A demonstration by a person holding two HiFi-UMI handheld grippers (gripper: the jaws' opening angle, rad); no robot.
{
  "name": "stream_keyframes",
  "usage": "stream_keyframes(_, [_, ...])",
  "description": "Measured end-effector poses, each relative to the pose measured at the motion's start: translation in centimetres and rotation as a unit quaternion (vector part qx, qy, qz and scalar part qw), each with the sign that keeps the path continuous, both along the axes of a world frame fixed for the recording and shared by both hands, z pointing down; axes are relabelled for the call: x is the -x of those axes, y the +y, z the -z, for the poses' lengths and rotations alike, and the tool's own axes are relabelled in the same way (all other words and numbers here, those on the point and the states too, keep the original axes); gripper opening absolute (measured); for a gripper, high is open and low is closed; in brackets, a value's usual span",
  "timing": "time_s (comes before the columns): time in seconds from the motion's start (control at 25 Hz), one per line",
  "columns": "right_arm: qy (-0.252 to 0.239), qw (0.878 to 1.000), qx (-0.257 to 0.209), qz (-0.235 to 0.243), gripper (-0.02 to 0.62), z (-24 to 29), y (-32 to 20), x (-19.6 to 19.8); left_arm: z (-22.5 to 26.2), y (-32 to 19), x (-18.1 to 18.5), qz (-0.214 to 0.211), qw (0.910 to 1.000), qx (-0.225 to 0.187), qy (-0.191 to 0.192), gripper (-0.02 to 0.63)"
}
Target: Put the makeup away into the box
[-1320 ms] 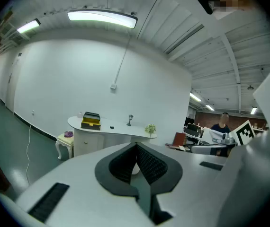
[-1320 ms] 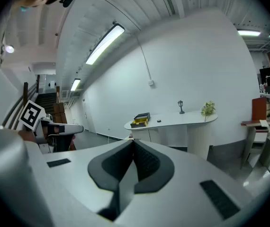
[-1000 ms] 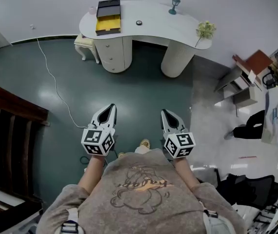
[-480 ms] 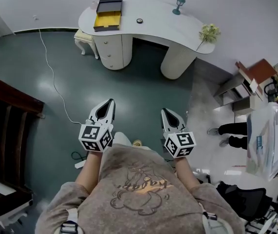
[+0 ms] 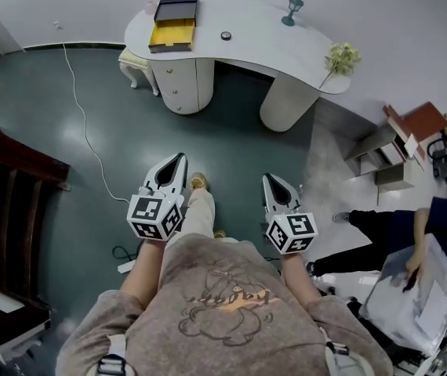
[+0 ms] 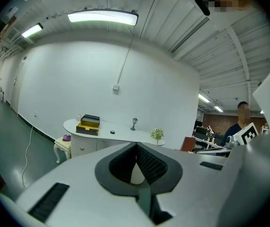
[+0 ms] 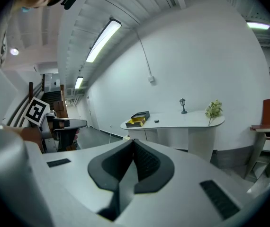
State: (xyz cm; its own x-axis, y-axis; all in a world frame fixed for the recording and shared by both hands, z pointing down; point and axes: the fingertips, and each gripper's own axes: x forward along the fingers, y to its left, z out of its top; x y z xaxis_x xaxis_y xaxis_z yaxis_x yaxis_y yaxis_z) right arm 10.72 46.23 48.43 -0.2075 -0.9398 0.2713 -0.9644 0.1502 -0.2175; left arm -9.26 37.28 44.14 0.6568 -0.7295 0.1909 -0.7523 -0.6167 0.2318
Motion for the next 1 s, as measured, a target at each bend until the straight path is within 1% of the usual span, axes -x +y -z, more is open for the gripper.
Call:
stream_keyframes(0.44, [0.003,1.0,-0.003,-0.006,0.003,0.2,-8.6,-2.8,-0.2,-8.5,-2.7,-0.002,1.0,0.007,0.004,0.021])
stream_keyframes(0.68, [0.002,1.0,-0.004,-0.02,0.003,0.4,-14.1,-4.8,0.2,-13.8,-3.9,-0.009,0.9999,0.005,0.0,0.021])
stream_keyframes(1.0, [0.007,1.0,0.003,-0.028,0.003,1.3,-20.6,-5.5,0.8,-20.4,-5.0,-0.025,0.9996,0.014,-0.004,0.021])
